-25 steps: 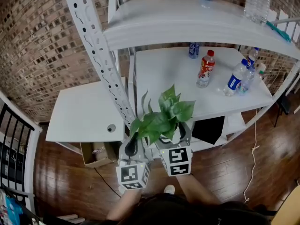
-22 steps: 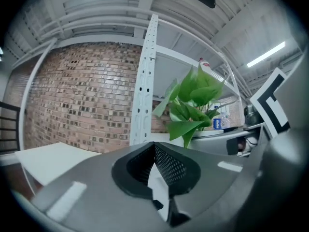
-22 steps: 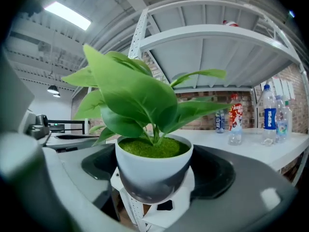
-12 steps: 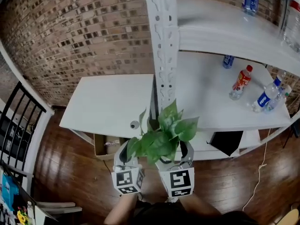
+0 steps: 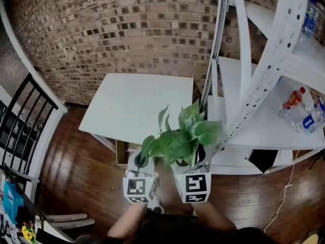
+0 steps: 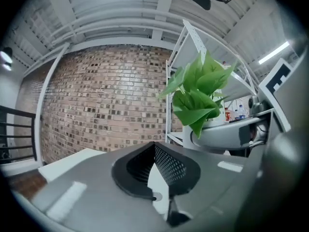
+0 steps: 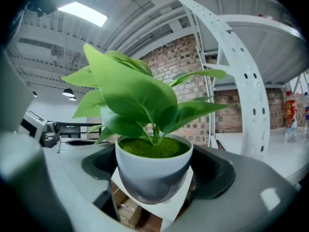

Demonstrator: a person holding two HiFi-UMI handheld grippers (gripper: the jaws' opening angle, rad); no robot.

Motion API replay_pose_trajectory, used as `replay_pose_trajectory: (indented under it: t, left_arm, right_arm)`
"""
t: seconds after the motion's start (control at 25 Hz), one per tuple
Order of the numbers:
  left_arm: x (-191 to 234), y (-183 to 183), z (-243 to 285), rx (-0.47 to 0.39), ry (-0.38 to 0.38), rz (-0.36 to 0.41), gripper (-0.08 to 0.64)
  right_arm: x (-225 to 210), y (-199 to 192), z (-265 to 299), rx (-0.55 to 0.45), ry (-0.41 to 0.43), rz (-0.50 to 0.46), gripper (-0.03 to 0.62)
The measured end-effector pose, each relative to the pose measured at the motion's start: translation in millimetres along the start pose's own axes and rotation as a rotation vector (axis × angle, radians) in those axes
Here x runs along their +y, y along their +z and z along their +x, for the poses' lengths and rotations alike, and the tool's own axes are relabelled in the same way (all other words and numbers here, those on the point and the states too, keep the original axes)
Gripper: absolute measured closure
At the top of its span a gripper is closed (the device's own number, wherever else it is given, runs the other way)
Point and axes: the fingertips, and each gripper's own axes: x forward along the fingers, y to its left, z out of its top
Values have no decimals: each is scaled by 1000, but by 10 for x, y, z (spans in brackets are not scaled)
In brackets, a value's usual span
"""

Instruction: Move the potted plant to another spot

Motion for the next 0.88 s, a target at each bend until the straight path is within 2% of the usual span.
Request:
replay_pose_trajectory:
  t: [0.16,0.48,0.6,0.72,0.88]
  left_arm:
    - [374,-104,111,-25,-45,32,545]
    - [987,-327,398,7,-126,11,545]
    - [1157,-491,522,36,-141,11,545]
    - [1314,-611,650,11,-156,8,545]
    - [1420,-761,772,-1,-172,14,545]
  right_arm:
    - [194,-165,444,11,-50,-13,129]
    - [379,-618,1181,42,-125,-27,129]
    - [370,-887,1461,63,-145,-14,129]
    - [295,-1191,1735,91,-178,13,129]
    - [250,-1575,2029,111,-203,2,129]
